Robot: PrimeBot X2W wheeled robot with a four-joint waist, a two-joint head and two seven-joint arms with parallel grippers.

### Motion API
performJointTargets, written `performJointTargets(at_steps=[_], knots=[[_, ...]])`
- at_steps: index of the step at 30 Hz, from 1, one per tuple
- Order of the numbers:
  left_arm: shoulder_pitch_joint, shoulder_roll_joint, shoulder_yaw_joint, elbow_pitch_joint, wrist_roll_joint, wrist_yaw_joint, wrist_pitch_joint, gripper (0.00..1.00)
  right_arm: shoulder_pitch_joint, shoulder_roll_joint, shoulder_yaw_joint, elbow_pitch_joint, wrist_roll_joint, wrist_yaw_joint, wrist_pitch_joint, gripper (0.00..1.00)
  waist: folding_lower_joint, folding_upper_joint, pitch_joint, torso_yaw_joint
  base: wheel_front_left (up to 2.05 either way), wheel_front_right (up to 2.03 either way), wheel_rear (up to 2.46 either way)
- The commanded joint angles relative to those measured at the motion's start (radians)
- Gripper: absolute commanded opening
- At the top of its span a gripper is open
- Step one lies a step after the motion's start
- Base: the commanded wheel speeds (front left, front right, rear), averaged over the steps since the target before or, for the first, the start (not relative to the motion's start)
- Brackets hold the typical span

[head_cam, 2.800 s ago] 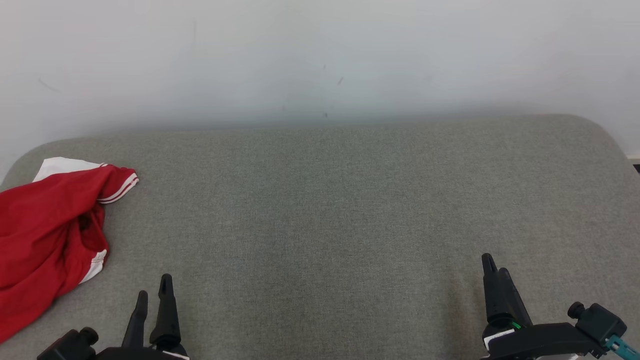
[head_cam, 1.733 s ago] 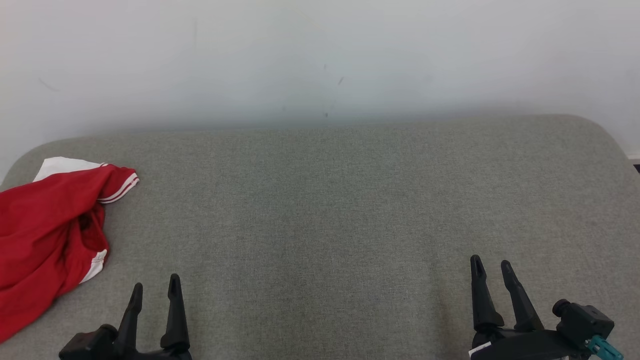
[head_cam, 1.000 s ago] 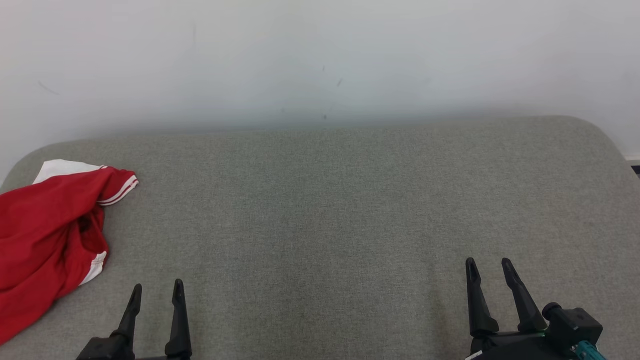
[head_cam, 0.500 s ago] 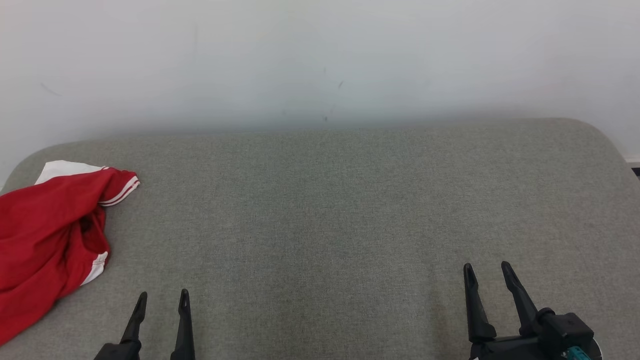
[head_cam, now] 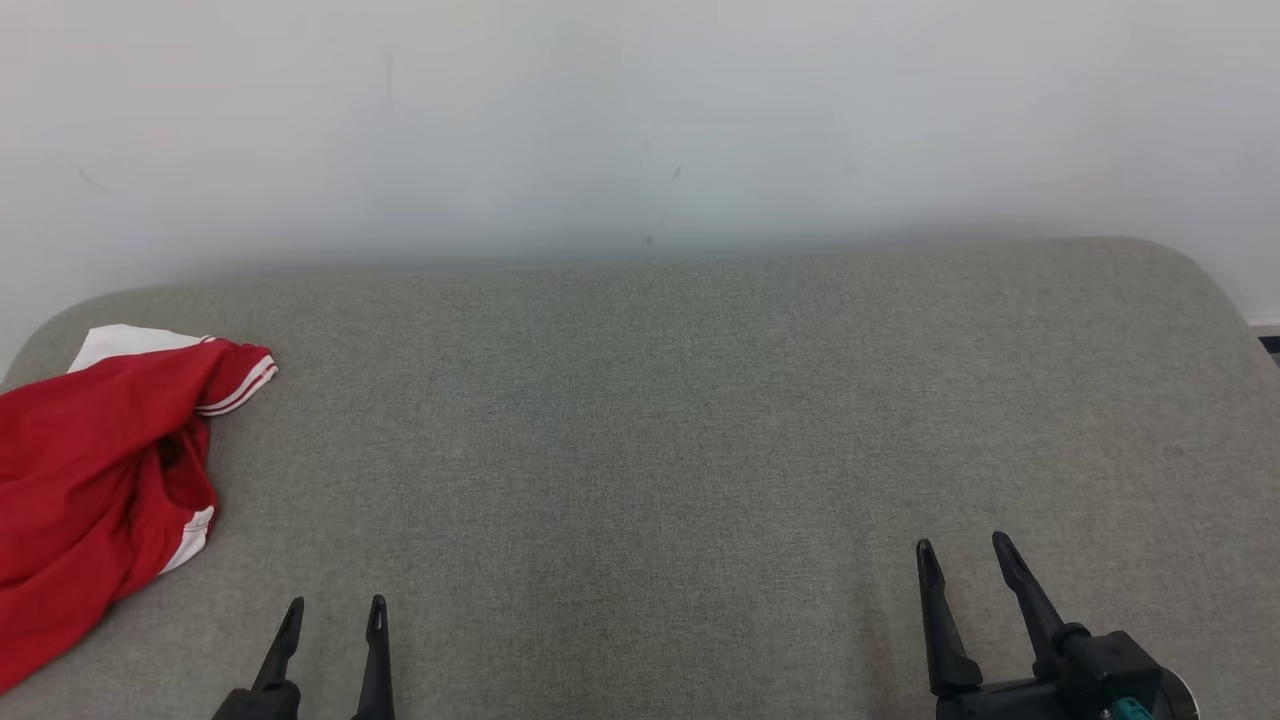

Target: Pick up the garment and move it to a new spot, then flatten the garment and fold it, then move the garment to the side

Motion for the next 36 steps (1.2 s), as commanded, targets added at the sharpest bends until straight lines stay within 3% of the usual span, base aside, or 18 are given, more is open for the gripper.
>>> performJointTargets(at_steps=[1,20,36], knots=[[-0.011,-0.002,0.002,0.005,0.001,-0.003,-0.004,1.00,-0.007,0.001,-0.001,0.004,-0.003,-0.002,-0.001,1.00,0.0000,0.0000,-0.001,0.000,0.00,0.00,0.00],[0.006,-0.009,0.031,0.043,-0.046,0.045,-0.003,1.00,-0.011,0.001,-0.018,0.032,0.009,-0.002,-0.001,1.00,0.0000,0.0000,-0.013,0.009,0.00,0.00,0.00],[-0.008,0.001,-0.001,0.040,-0.030,0.032,-0.004,1.00,-0.019,0.001,-0.015,0.077,0.002,-0.002,-0.001,1.00,0.0000,0.0000,-0.022,0.005,0.00,0.00,0.00]])
